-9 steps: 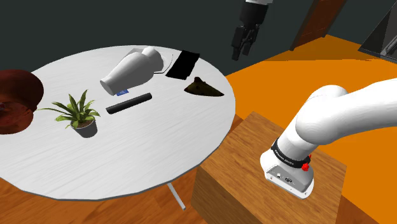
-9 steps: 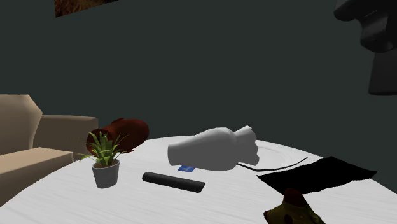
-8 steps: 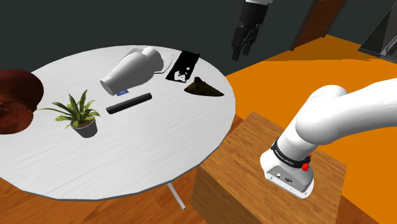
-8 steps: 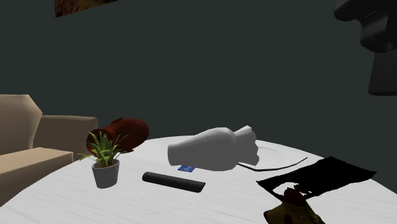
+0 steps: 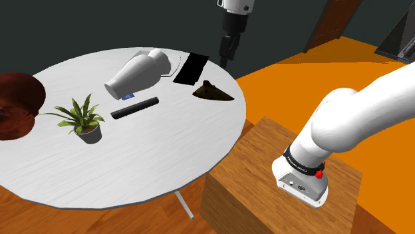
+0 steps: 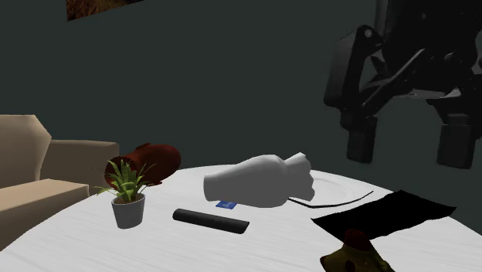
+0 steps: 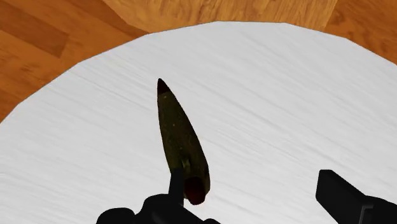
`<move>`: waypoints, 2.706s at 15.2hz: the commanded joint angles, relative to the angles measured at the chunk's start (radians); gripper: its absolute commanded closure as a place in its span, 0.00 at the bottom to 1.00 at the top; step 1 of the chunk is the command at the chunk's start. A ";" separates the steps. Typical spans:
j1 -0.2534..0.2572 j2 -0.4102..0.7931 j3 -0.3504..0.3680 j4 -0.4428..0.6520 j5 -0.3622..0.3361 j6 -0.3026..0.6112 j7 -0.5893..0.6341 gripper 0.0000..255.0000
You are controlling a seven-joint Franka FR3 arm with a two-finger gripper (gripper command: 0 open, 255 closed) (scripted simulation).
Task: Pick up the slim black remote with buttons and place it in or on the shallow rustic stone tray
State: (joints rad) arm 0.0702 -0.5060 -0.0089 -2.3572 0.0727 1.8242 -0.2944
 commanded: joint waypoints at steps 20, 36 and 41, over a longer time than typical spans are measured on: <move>0.178 0.693 0.137 0.460 -0.109 0.294 -0.342 0.00; 0.293 1.031 0.196 0.736 -0.246 0.375 -0.459 0.00; 0.293 1.050 0.194 0.730 -0.252 0.399 -0.455 0.00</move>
State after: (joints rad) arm 0.3644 0.5199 0.1875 -1.6145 -0.1791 2.2185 -0.7493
